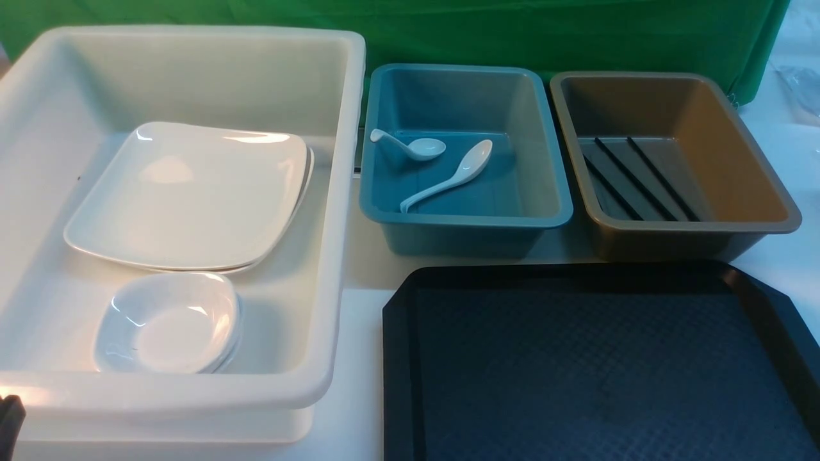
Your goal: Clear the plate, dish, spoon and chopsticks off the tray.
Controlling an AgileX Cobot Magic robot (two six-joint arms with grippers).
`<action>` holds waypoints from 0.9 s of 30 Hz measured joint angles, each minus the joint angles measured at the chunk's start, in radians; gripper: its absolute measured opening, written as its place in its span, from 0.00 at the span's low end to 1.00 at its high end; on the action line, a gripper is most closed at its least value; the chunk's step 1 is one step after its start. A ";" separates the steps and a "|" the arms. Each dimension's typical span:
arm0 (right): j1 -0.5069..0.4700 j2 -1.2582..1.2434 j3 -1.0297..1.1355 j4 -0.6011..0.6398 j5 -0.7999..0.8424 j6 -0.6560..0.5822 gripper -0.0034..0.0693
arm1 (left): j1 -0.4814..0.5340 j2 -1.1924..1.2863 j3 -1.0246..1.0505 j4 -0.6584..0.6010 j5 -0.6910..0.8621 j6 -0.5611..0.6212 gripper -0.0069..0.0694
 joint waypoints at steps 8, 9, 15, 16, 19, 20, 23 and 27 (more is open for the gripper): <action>0.000 0.000 0.000 0.000 0.000 0.000 0.34 | 0.000 0.000 0.000 0.003 0.000 -0.002 0.14; 0.000 0.000 0.000 0.000 0.000 0.000 0.34 | 0.000 0.000 0.000 0.003 0.000 -0.002 0.14; 0.000 0.000 0.000 0.003 -0.001 -0.003 0.35 | 0.000 0.000 0.000 0.003 0.000 -0.003 0.14; 0.000 0.000 0.000 0.003 -0.001 -0.004 0.35 | 0.000 0.000 0.000 0.003 0.000 -0.003 0.14; 0.000 0.000 0.000 0.097 -0.003 -0.094 0.35 | 0.000 0.000 0.000 0.003 0.000 -0.003 0.14; 0.000 0.000 0.000 0.172 -0.003 -0.182 0.35 | 0.000 0.000 0.000 0.003 0.000 -0.003 0.14; 0.000 0.002 0.000 0.293 -0.003 -0.313 0.35 | 0.000 0.000 0.000 0.003 0.000 -0.003 0.14; 0.000 0.004 0.000 0.345 0.000 -0.370 0.37 | 0.000 0.000 0.000 0.003 0.000 -0.003 0.14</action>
